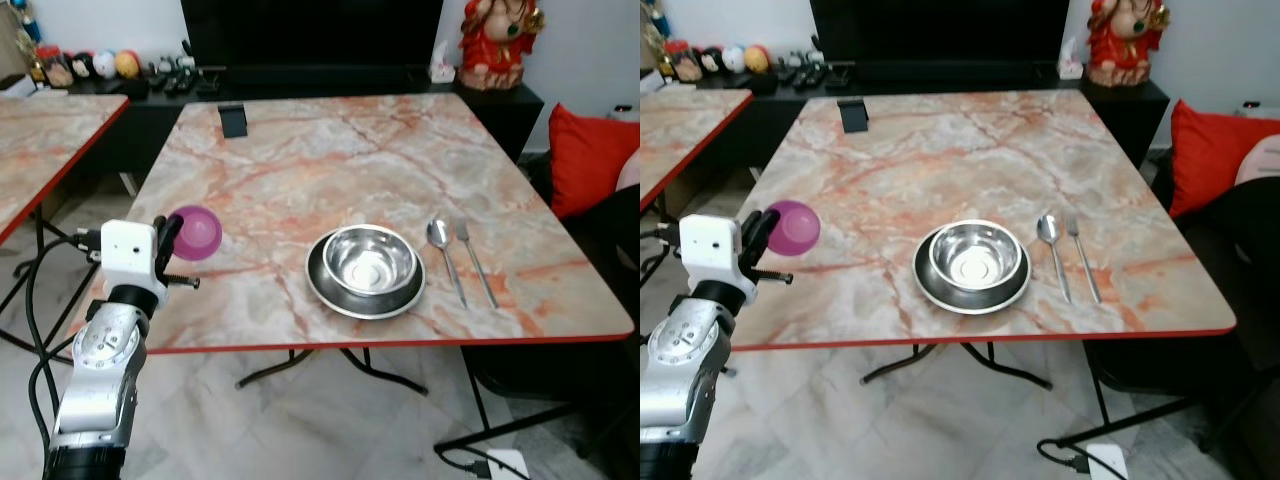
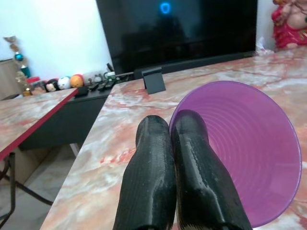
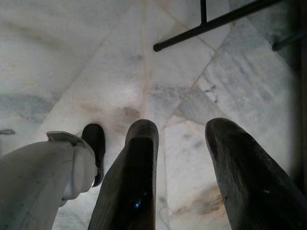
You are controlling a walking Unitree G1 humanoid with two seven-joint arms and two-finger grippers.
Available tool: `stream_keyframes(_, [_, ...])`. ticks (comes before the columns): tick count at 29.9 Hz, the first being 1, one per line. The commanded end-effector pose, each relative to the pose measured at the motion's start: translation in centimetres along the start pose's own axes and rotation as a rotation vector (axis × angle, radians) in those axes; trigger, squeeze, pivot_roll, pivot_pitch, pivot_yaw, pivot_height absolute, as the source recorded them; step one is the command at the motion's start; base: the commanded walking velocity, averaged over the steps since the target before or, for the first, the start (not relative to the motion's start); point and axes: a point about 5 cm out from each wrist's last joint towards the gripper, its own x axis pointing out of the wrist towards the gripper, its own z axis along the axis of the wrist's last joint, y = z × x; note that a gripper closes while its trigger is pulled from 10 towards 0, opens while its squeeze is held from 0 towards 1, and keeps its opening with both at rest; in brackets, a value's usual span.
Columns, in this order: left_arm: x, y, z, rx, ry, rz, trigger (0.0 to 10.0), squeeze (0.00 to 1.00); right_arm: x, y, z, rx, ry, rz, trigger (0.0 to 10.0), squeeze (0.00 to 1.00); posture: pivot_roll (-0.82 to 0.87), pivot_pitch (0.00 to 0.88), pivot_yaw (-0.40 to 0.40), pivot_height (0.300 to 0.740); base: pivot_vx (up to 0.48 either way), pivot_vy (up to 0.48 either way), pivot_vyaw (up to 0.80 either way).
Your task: Setting the table
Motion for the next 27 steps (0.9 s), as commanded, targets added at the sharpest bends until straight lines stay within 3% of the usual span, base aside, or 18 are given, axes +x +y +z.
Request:
stream_keyframes(1, [-0.14,0.70,0.26,-0.005,-0.016,0.012,10.0,0.00,0.01,0.69,-0.17,0.001,0.004,0.018,10.0,0.00,-0.02,0.000,0.000,0.732,0.000,0.000,0.00])
stream_keyframes(10, [0.10,0.43,0.28,0.012,-0.019,-0.002,10.0,0.00,0.01,0.69,-0.17,-0.002,0.002,0.019,10.0,0.00,-0.02,0.000,-0.001,0.732,0.000,0.000,0.00])
stream_keyframes(20, [0.04,0.47,0.20,0.016,-0.017,-0.002,10.0,0.00,0.02,0.67,-0.11,-0.002,0.002,0.018,10.0,0.00,-0.02,0.000,-0.003,0.732,0.000,-0.410,0.00])
stream_keyframes(27, [0.02,0.71,0.03,0.016,0.000,-0.002,10.0,0.00,0.02,0.61,-0.09,0.000,0.002,0.012,10.0,0.00,-0.02,0.000,-0.004,0.732,0.000,-0.072,0.00])
